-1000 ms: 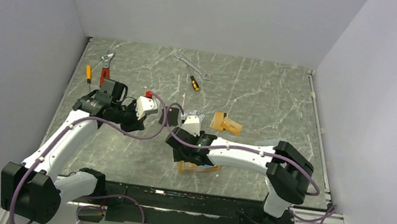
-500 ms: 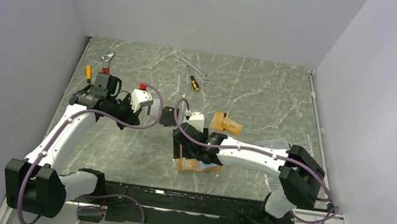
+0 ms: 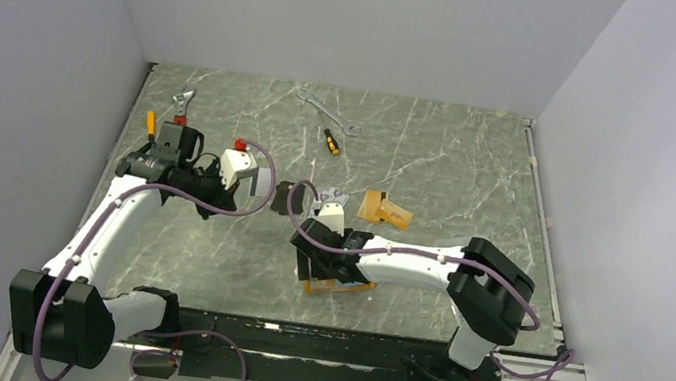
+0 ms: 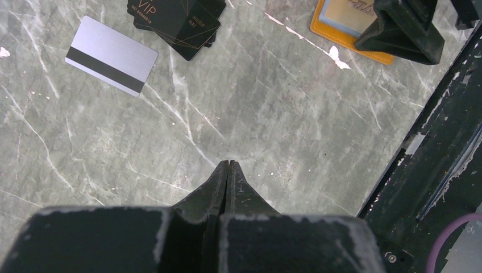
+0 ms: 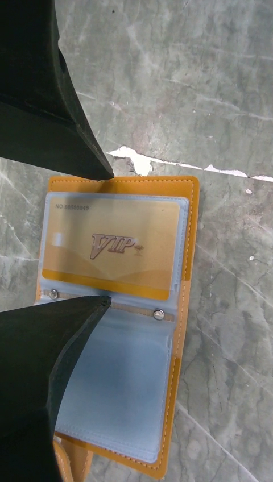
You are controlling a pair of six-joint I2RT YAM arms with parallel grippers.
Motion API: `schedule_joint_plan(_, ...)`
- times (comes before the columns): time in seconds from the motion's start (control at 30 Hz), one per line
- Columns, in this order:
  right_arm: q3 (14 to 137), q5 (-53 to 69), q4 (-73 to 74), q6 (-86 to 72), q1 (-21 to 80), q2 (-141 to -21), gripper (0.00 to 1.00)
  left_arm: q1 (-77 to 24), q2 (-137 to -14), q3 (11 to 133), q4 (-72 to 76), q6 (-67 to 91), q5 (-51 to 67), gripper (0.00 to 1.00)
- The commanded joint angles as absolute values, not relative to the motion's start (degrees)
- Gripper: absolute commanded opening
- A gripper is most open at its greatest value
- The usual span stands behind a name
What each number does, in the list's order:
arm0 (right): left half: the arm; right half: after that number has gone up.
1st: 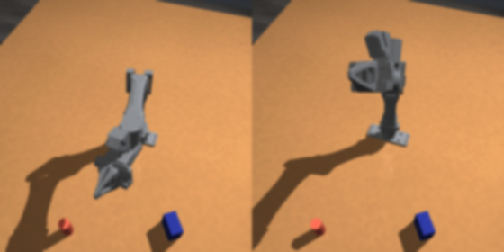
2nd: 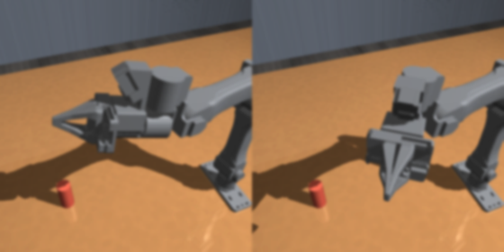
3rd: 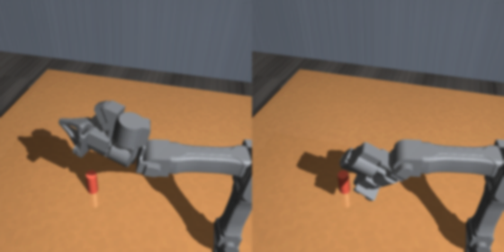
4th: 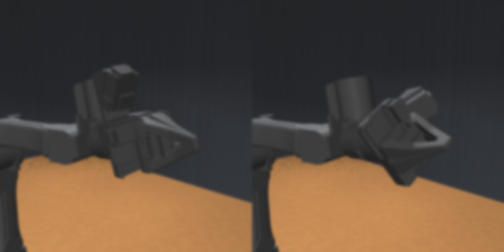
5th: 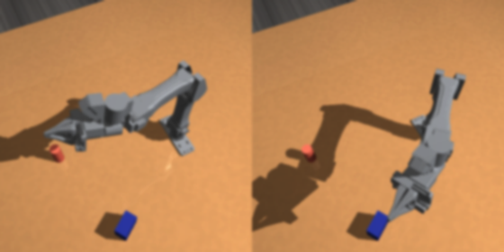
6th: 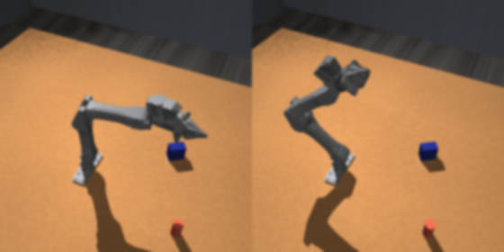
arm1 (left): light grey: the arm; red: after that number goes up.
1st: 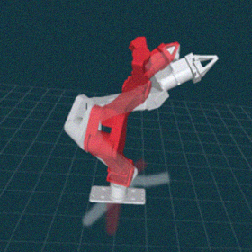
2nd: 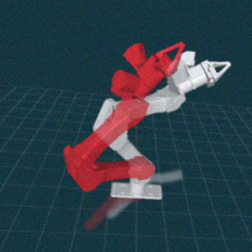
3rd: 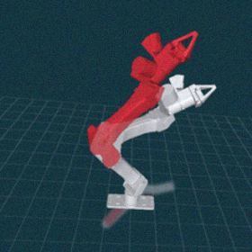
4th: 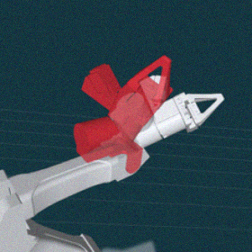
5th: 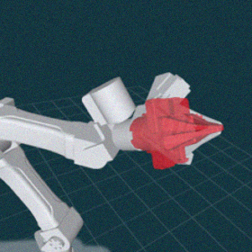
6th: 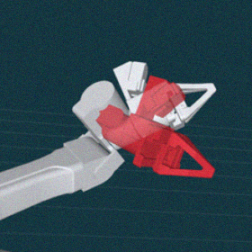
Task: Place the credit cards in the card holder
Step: Insert the credit card into the card holder.
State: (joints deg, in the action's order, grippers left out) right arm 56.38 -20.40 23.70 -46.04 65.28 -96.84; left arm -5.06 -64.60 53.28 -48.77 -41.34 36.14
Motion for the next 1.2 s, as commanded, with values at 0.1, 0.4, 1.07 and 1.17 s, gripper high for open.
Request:
schedule_joint_plan(0.1, 55.35, -21.29, 21.23, -46.96, 65.52, -97.35, 0.71, -4.83, -63.19, 54.73, -49.09, -42.71, 37.97, 0.00)
schedule_joint_plan(0.4, 55.15, -23.17, 21.62, -47.86, 65.81, -95.37, 0.61, -4.83, -63.12, 53.75, -48.40, -42.71, 38.17, 0.00)
schedule_joint_plan(1.07, 62.52, -26.17, 30.05, -45.15, 66.08, -90.37, 0.87, -4.79, -64.31, 52.41, -44.54, -39.31, 37.07, 0.02)
schedule_joint_plan(1.17, 65.23, -23.62, 28.80, -41.32, 64.38, -87.97, 0.86, -4.75, -65.92, 51.66, -40.01, -34.44, 35.38, 0.04)
